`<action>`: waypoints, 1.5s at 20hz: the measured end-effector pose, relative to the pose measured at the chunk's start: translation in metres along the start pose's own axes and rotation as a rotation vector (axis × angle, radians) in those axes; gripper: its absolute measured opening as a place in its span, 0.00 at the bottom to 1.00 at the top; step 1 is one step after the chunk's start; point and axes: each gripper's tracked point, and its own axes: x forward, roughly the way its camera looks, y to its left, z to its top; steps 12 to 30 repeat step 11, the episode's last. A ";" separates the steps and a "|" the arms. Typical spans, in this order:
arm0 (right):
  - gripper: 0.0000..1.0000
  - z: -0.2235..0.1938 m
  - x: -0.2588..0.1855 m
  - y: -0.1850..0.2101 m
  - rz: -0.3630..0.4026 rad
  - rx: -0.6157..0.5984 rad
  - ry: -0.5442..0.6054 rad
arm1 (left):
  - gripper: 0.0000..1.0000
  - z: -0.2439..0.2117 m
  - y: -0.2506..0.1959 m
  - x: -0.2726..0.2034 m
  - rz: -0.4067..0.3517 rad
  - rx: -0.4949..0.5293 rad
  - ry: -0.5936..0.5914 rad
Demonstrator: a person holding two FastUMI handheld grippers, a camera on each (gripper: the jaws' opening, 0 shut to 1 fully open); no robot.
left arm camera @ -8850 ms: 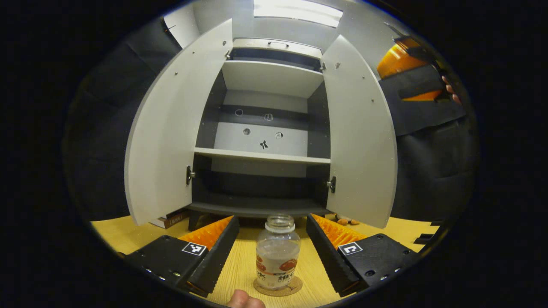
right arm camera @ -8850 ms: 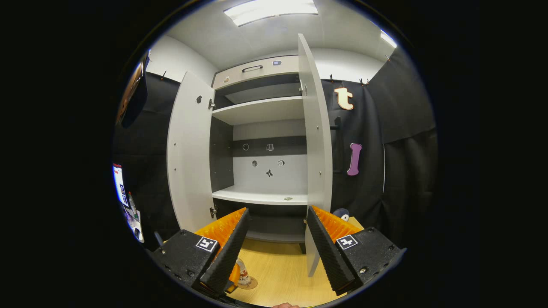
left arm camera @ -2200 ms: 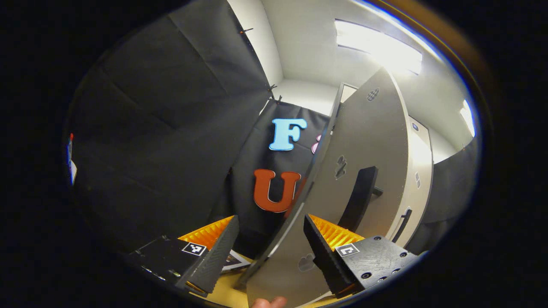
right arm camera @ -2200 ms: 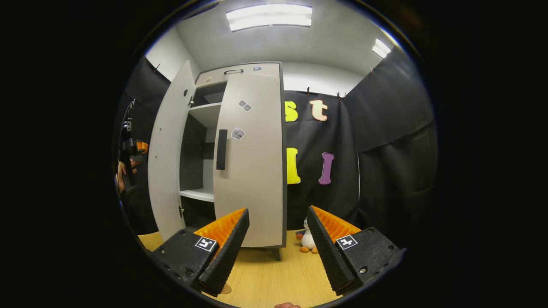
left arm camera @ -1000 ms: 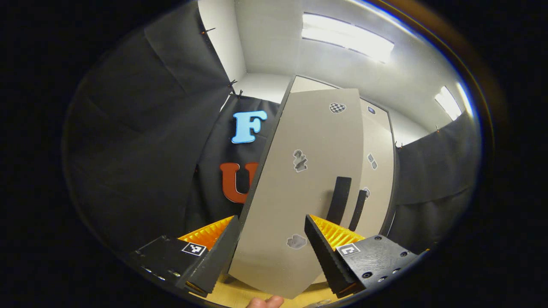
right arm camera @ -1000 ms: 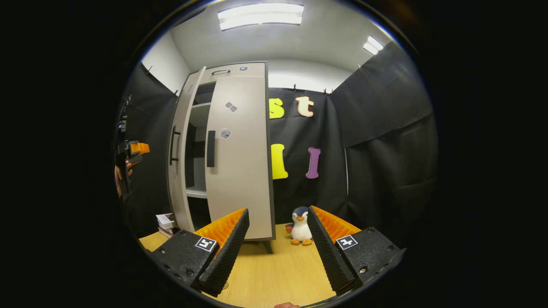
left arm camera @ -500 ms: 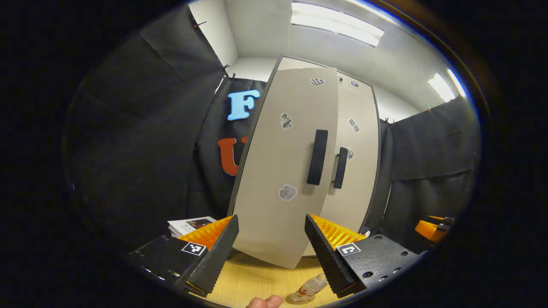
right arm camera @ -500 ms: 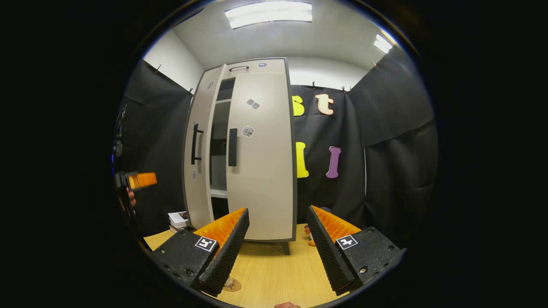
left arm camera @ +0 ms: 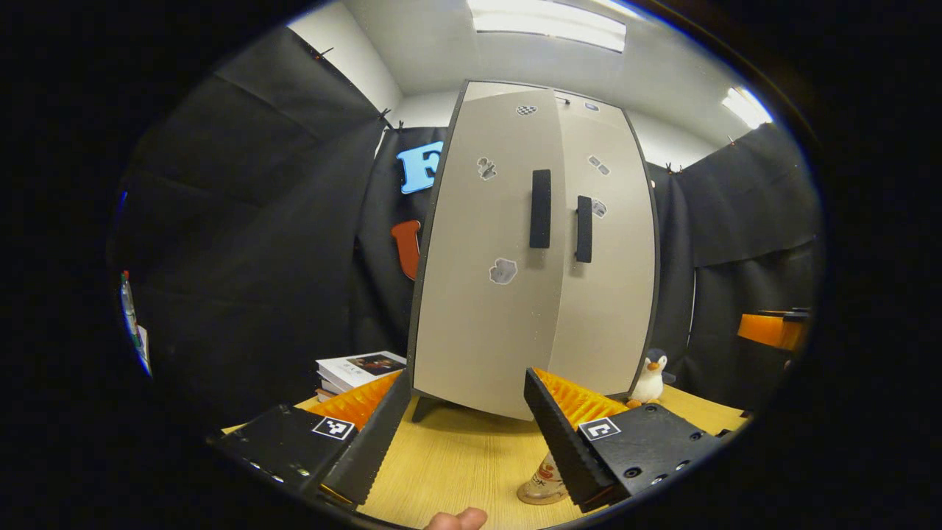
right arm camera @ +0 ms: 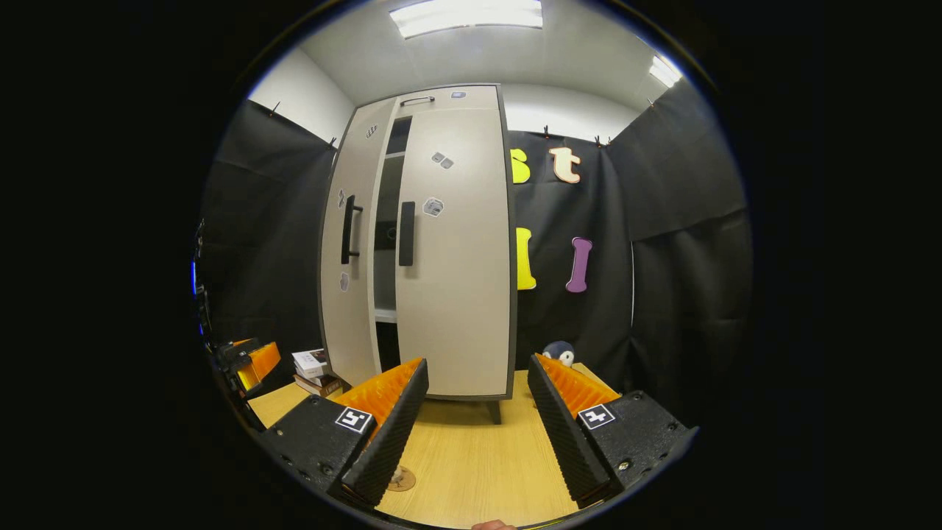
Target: Grasp the bottle in the cabinet with the left hand and place it on the coaster, then close the right door with the right hand and the left door with the left hand.
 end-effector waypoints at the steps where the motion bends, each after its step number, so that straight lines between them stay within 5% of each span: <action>1: 0.83 0.000 -0.002 0.002 0.003 0.005 -0.003 | 0.99 0.002 -0.001 0.001 -0.002 -0.001 -0.003; 30: 0.83 -0.012 0.006 0.007 0.001 -0.011 0.037 | 0.95 0.015 -0.010 0.002 -0.029 -0.006 -0.026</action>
